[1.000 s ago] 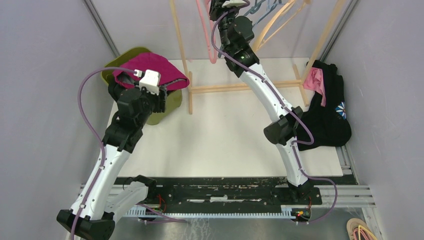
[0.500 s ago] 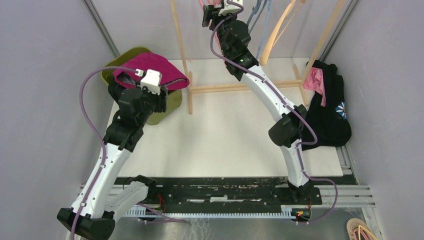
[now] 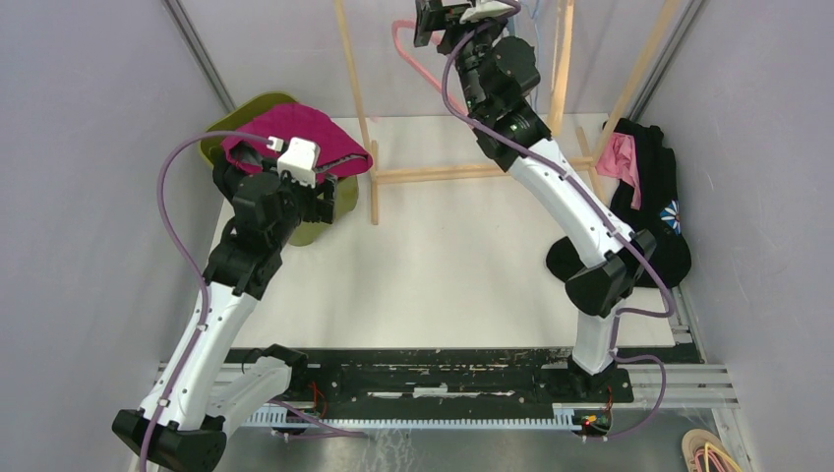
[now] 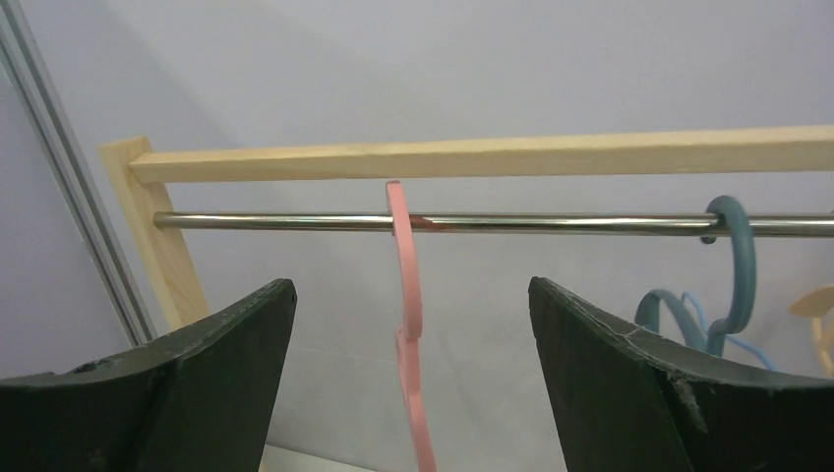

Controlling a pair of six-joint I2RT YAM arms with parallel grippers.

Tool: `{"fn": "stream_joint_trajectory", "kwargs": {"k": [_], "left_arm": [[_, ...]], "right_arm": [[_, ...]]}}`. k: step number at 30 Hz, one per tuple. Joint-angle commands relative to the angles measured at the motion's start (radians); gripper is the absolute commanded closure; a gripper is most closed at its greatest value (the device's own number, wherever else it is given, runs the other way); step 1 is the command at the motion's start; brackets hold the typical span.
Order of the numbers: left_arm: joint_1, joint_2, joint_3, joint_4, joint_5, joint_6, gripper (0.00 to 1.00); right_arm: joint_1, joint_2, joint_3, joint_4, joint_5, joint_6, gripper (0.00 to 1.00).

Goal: Remove the skirt from the hanger
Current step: Place the hanger at the clothesline, then reset both arms

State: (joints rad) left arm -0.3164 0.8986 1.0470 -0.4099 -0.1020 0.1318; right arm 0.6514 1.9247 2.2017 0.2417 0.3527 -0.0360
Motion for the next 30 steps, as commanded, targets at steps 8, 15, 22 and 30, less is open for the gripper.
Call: {"fn": "stream_joint_trajectory", "kwargs": {"k": [8,15,22,30], "left_arm": [[-0.005,0.035,-0.008,-0.006,-0.042,-0.14,0.08],[-0.005,0.112,0.035,-0.065,-0.107,-0.166,0.03],[-0.005,0.139,0.038,-0.067,-0.162,-0.191,0.01],[-0.006,0.16,0.017,-0.022,-0.117,-0.268,0.01]], "right_arm": [[0.094,-0.21,-0.169,-0.217,0.049,-0.167,0.03],[0.138,-0.34,-0.269,-0.523,0.005,-0.105,0.03],[0.142,-0.471,-0.486,-0.734,-0.049,-0.011,0.03],[0.142,-0.555,-0.669,-0.771,-0.038,0.031,0.0]]}}
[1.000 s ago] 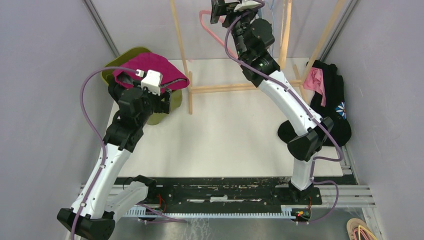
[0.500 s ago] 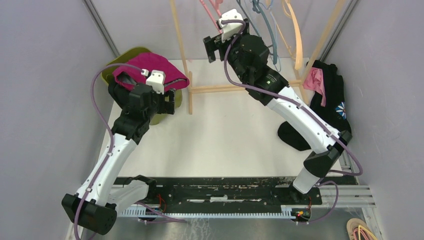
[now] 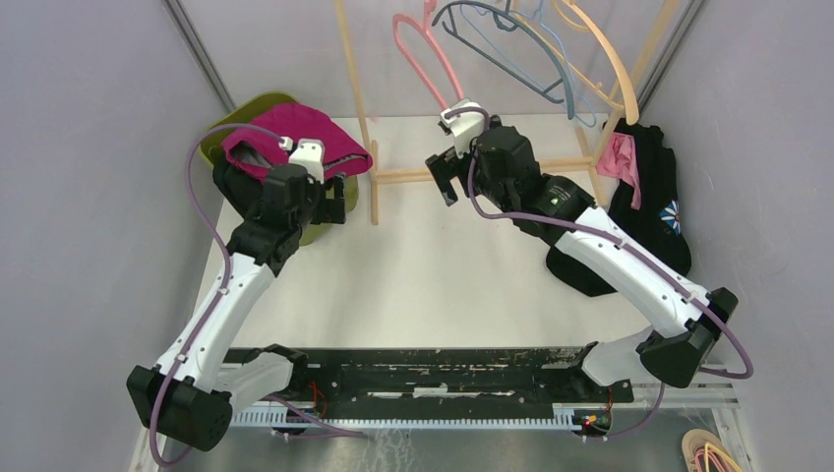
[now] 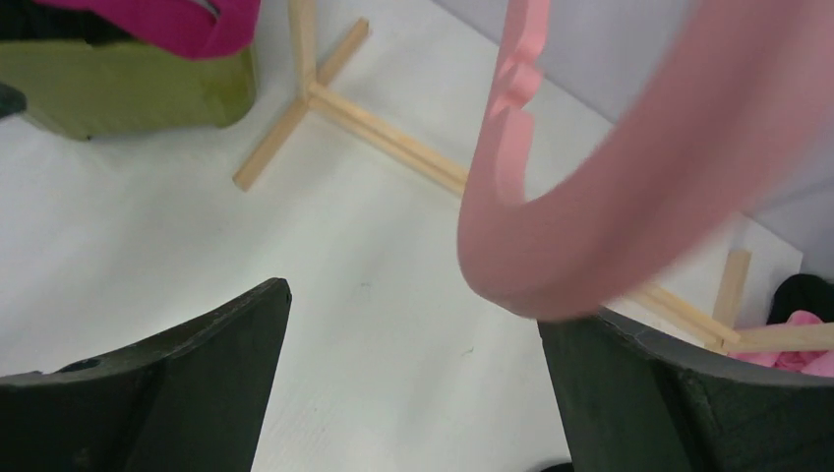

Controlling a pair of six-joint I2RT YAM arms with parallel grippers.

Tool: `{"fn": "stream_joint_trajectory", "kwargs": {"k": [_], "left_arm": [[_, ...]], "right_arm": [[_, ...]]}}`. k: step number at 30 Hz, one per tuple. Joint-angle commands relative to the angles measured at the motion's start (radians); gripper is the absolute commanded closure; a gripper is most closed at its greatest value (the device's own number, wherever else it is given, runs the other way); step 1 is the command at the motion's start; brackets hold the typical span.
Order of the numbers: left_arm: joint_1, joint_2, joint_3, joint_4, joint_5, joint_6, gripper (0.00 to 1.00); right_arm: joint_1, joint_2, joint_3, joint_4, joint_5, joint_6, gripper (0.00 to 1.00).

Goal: Remove the skirt from the hanger
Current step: Reset both arms

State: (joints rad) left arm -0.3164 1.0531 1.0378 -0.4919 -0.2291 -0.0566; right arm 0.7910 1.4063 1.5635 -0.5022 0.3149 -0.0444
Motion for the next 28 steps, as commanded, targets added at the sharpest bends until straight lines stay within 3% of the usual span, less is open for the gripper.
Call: {"fn": "stream_joint_trajectory", "kwargs": {"k": [1,28], "left_arm": [[-0.006,0.008,0.024,0.067,0.014,-0.082,0.01],[-0.005,0.003,-0.011,0.092,-0.017,-0.067,0.01]], "right_arm": [[0.002,-0.035,-0.043,-0.034,-0.006,0.044,0.0],[-0.001,-0.026,-0.085,-0.015,-0.029,0.054,0.0]]}}
